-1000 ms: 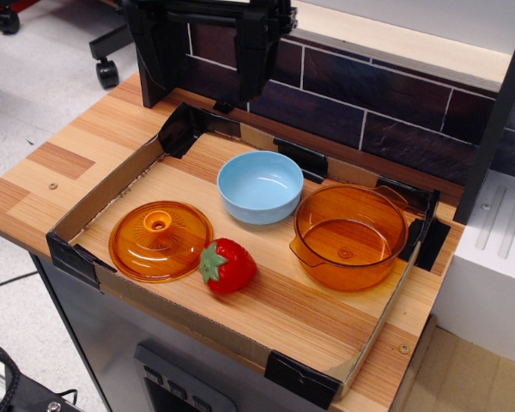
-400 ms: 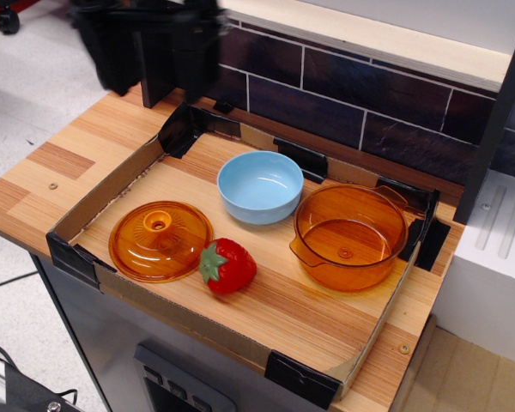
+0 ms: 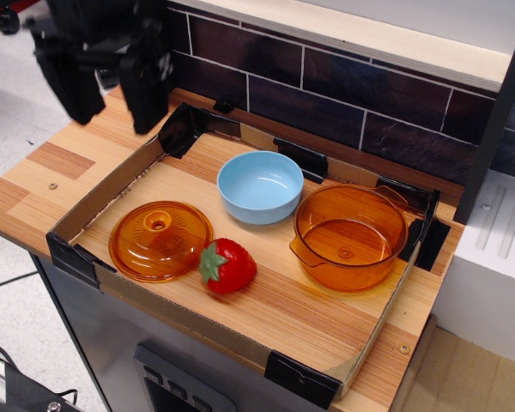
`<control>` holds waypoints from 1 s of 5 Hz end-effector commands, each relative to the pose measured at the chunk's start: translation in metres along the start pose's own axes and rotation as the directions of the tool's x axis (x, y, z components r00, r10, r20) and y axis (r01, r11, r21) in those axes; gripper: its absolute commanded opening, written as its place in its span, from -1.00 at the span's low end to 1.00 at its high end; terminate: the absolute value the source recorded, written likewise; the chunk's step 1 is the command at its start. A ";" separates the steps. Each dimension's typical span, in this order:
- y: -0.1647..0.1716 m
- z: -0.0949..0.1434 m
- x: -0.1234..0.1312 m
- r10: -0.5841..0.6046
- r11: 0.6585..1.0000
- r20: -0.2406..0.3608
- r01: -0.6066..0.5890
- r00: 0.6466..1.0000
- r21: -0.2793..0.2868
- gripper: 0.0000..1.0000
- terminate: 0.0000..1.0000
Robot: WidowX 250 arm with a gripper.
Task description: Put lid on pot
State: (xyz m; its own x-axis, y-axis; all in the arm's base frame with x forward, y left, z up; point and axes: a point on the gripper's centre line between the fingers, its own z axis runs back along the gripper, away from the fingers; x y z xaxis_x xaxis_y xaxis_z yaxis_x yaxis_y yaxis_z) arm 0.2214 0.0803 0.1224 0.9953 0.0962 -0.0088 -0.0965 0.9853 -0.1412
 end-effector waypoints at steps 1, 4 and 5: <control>0.012 -0.033 0.000 -0.020 0.997 0.045 0.017 0.999 0.075 1.00 -1.00; 0.010 -0.070 0.011 0.013 0.989 0.066 -0.023 0.998 0.148 1.00 -1.00; 0.011 -0.078 0.016 0.023 0.988 0.050 -0.030 0.999 0.153 1.00 -1.00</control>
State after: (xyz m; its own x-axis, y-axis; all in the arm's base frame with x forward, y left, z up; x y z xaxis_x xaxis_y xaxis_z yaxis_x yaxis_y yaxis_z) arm 0.2281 0.0779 0.0340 0.9927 0.1209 0.0008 -0.1209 0.9927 0.0037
